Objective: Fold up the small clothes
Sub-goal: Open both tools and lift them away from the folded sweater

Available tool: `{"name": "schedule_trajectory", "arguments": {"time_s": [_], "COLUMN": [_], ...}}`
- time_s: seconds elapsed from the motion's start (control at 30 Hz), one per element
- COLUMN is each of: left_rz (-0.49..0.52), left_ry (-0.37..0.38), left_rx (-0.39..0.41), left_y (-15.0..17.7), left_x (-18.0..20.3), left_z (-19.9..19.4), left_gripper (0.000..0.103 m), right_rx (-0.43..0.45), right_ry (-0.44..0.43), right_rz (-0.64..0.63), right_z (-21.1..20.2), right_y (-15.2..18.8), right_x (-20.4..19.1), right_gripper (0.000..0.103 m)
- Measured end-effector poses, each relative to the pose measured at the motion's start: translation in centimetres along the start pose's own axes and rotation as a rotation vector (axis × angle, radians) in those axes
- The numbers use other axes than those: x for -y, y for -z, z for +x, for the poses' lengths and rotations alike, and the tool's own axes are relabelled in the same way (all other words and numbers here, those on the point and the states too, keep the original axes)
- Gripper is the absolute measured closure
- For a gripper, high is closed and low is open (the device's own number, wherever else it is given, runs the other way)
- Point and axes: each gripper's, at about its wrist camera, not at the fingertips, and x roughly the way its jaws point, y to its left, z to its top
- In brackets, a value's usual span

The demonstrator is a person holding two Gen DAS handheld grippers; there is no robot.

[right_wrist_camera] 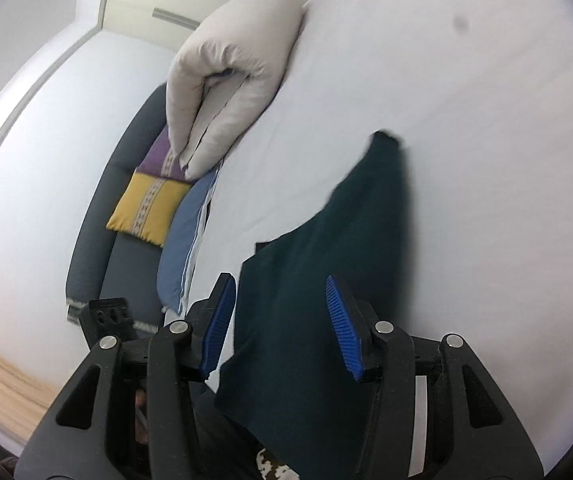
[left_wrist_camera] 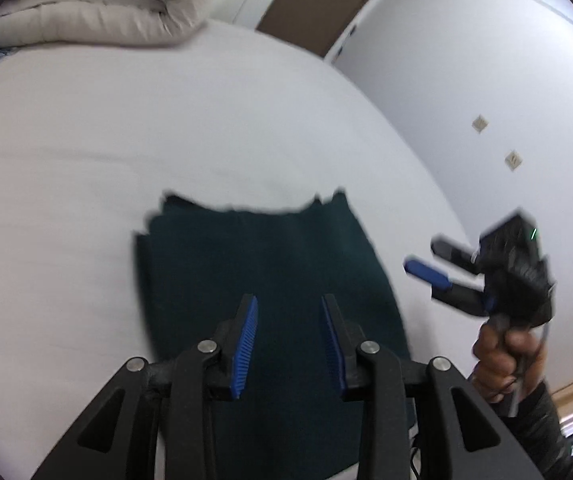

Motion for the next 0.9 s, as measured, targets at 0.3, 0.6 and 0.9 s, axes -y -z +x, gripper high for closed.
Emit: {"name": "schedule_trajectory", "arguments": {"time_s": [0.3, 0.6, 0.9], "left_rz": [-0.133, -0.19, -0.182], "left_ry": [0.104, 0.209, 0.258], "left_rx": [-0.049, -0.019, 0.0], "left_y": [2.1, 3.1, 3.8], "left_x": [-4.0, -5.7, -7.0], "left_z": [3.8, 3.5, 3.8], "left_gripper": [0.074, 0.077, 0.09], "right_rx": [0.03, 0.047, -0.08], "right_ry": [-0.006, -0.105, -0.1], "right_rz": [0.128, 0.004, -0.007], "right_z": [2.6, -1.7, 0.8], "right_y": [-0.3, 3.0, 8.6], "right_x": [5.5, 0.7, 2.9], "right_gripper": [0.062, 0.063, 0.066]}}
